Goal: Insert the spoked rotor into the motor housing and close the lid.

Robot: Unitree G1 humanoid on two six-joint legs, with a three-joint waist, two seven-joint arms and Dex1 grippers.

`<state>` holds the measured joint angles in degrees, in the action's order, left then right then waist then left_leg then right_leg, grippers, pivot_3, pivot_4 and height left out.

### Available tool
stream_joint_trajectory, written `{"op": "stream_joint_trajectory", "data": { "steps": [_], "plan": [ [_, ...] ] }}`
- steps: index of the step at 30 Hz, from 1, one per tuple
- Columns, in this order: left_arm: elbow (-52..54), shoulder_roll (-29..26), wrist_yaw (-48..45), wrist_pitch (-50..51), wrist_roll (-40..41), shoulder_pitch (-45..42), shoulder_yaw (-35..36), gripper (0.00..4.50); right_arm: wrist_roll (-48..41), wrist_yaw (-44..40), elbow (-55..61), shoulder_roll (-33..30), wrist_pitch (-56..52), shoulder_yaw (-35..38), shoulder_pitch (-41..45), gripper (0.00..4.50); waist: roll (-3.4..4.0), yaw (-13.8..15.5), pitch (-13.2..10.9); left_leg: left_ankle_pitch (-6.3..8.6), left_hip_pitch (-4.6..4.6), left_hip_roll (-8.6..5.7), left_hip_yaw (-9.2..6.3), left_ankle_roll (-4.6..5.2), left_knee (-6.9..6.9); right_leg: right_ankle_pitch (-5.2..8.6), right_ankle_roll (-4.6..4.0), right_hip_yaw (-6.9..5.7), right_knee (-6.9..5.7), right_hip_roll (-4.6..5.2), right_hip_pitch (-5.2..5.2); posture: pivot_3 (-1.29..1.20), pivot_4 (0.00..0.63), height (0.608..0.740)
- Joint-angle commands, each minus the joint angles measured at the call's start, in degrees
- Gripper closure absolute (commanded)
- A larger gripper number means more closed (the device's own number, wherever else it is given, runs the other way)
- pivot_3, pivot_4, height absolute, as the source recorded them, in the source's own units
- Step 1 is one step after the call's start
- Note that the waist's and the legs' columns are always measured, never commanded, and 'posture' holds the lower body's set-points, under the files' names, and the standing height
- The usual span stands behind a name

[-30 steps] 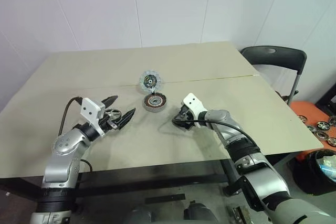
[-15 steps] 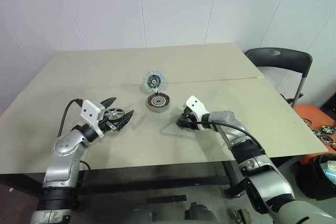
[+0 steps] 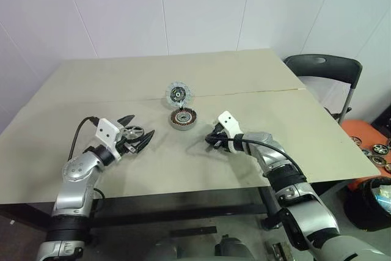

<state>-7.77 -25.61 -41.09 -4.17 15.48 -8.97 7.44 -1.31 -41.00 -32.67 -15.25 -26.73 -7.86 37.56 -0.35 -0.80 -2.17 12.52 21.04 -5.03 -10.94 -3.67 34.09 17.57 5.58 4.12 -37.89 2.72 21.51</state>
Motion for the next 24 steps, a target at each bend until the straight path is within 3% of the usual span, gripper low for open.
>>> {"op": "stream_joint_trajectory", "data": {
  "steps": [1, 4, 12, 18, 24],
  "plan": [
    [-0.11, 0.08, -0.17, -1.55, -0.3, -1.38, -0.29, 0.0, -0.87, 0.22, 0.47, -1.27, 0.93, 1.74, 2.46, 2.12, -0.01, -0.03, 0.0, 0.0, 0.12, 0.0, 0.0, 0.0, 0.0, 0.0, 0.0, -0.01, 0.0, 0.0, 0.11, 0.0, 0.0, 0.74],
    [-0.45, 0.18, -0.24, -1.72, -0.47, -1.49, -0.41, 0.0, -0.66, 0.16, -0.32, -2.49, 0.95, 1.84, 2.38, 1.15, -0.01, -0.12, 0.01, -0.01, 0.44, 0.0, 0.01, 0.0, 0.0, -0.02, 0.0, 0.01, -0.02, 0.0, 0.46, 0.0, 0.0, 0.74],
    [0.23, -0.1, 0.02, -1.07, -0.76, -1.77, -0.6, 0.0, 1.11, -0.42, -2.13, -3.74, -0.45, -0.55, 0.72, 1.15, -0.02, -0.05, 0.01, 0.0, 0.35, -0.01, 0.05, 0.0, 0.04, -0.01, 0.0, 0.0, -0.03, 0.0, 0.33, 0.0, 0.0, 0.74],
    [2.19, 0.08, 0.59, 0.37, -0.97, -1.92, -1.38, 0.0, 0.74, 6.09, -6.36, -0.25, 1.45, 2.04, 1.9, 1.15, -0.06, -0.48, 0.04, -0.01, 0.21, 0.02, 0.06, 0.0, 0.06, -0.02, 0.0, 0.01, -0.06, -0.04, 0.21, 0.0, 0.0, 0.74],
    [2.99, -0.41, 0.75, 0.68, -1.09, -1.43, -1.33, 0.0, 1.06, 7.87, -7.75, 2.14, 1.71, 1.73, 1.7, 1.15, -0.04, -0.48, 0.02, 0.0, -0.63, 0.08, 0.16, -0.01, 0.07, 0.29, -0.02, 0.03, -0.06, -0.04, -0.56, 0.0, 0.0, 0.74]
  ]
}}
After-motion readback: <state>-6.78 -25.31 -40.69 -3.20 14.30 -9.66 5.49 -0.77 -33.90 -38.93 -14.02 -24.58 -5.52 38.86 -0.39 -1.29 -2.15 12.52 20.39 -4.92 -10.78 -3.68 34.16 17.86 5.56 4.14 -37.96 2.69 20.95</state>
